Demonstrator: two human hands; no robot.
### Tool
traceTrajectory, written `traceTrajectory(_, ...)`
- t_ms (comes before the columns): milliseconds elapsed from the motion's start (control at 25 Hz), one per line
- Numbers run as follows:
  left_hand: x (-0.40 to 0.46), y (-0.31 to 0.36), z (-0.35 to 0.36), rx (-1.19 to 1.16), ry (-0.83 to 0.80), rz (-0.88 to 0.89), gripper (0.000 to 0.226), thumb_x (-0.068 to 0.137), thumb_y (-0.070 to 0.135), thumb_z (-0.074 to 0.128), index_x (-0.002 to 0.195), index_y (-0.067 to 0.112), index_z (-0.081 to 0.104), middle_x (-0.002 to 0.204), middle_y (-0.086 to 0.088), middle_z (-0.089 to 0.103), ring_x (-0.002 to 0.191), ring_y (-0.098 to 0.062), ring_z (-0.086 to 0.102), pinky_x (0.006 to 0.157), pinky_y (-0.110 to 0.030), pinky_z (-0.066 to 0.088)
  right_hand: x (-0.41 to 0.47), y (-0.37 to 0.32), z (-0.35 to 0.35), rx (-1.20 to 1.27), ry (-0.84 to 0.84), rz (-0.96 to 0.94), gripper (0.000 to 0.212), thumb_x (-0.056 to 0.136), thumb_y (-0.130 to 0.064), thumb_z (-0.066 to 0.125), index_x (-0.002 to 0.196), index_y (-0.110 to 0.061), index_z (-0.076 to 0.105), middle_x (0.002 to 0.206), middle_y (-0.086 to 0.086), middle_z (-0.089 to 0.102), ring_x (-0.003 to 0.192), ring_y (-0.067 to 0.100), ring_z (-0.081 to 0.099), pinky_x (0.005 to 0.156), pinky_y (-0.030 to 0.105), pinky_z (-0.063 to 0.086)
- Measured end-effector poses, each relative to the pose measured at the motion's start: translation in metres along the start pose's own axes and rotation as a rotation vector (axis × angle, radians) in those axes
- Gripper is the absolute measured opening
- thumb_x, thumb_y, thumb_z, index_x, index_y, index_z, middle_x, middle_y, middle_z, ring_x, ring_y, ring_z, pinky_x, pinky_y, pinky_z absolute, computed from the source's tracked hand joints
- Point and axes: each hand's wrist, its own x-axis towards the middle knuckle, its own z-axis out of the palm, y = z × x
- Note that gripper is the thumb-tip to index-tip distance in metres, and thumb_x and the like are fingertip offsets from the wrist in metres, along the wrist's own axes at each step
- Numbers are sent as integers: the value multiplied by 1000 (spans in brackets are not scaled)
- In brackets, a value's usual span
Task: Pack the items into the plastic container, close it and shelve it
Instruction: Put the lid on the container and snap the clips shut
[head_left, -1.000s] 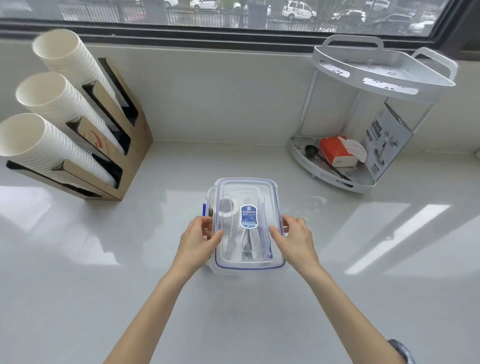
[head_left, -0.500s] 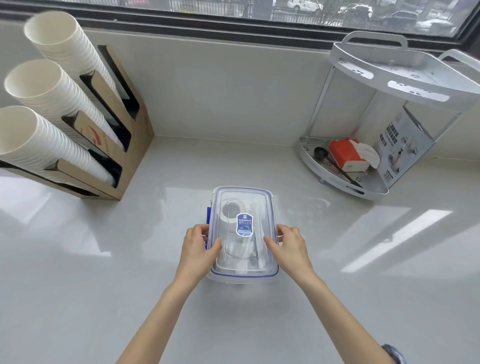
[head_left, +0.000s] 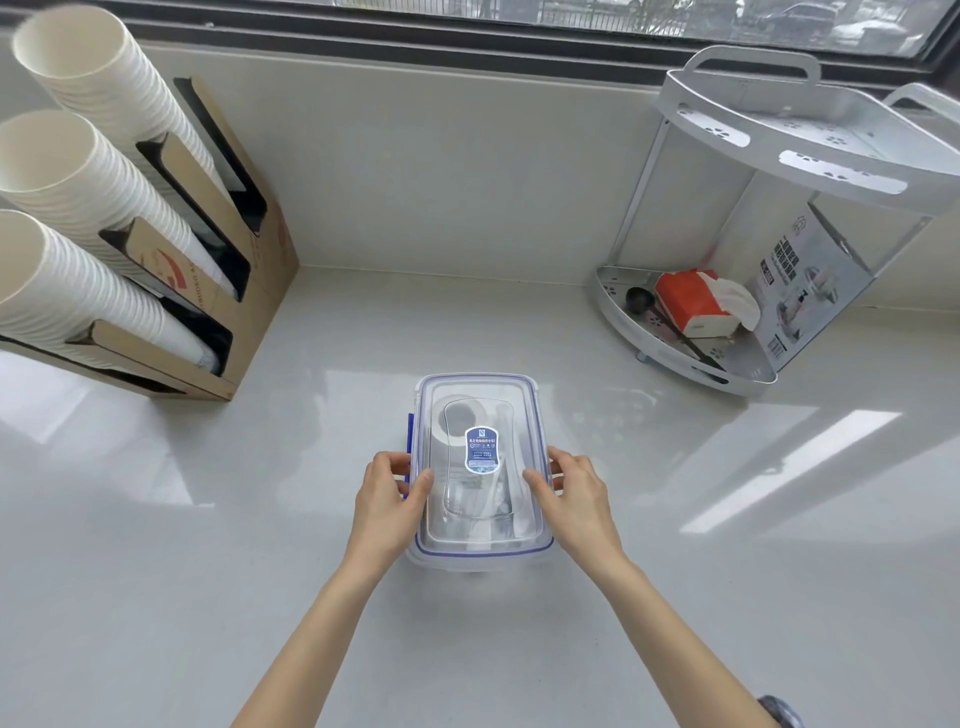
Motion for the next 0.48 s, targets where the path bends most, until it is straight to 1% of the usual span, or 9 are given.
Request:
traceTrajectory(120,2,0,0,-10,-32,-26,38,87,20,50,122,8,41,111,-6,47,88,-22,49,83,-29,38,2,0,1,-2,9,1,46,93,-27,47,134,-7,42,121,13,50,107,24,54,95,28,39)
traceTrajectory(240,6,1,1,9,-68,-30,40,89,19,46,127,9,40,110,-8,44,88,-22,48,89,-31,37,5,0,2,5,8,10,41,93,-25,46,130,-7,47,105,8,50,93,22,52,86,25,36)
traceTrajectory(320,8,1,1,-1,-74,-44,39,89,18,46,126,9,41,108,-7,43,88,-22,48,89,-31,37,7,0,3,27,11,30,39,92,-25,47,128,-8,48,100,5,49,88,18,49,83,23,34)
traceTrajectory(400,9,0,1,-20,-83,-62,39,88,19,47,126,9,41,109,-8,44,88,-22,48,86,-30,37,9,1,3,66,5,64,40,91,-27,49,126,-10,47,102,6,51,89,19,50,83,26,37)
traceTrajectory(440,9,-1,1,-30,-86,-67,39,88,19,48,126,9,41,108,-8,45,88,-22,49,85,-30,37,8,2,4,91,3,89,41,90,-30,50,127,-12,46,107,7,51,93,20,51,85,28,40)
traceTrajectory(480,9,-2,0,-47,-89,-73,40,88,20,48,126,10,41,108,-8,45,89,-22,49,85,-29,37,7,3,4,119,0,119,43,89,-32,51,128,-15,44,117,9,49,102,21,51,90,31,41)
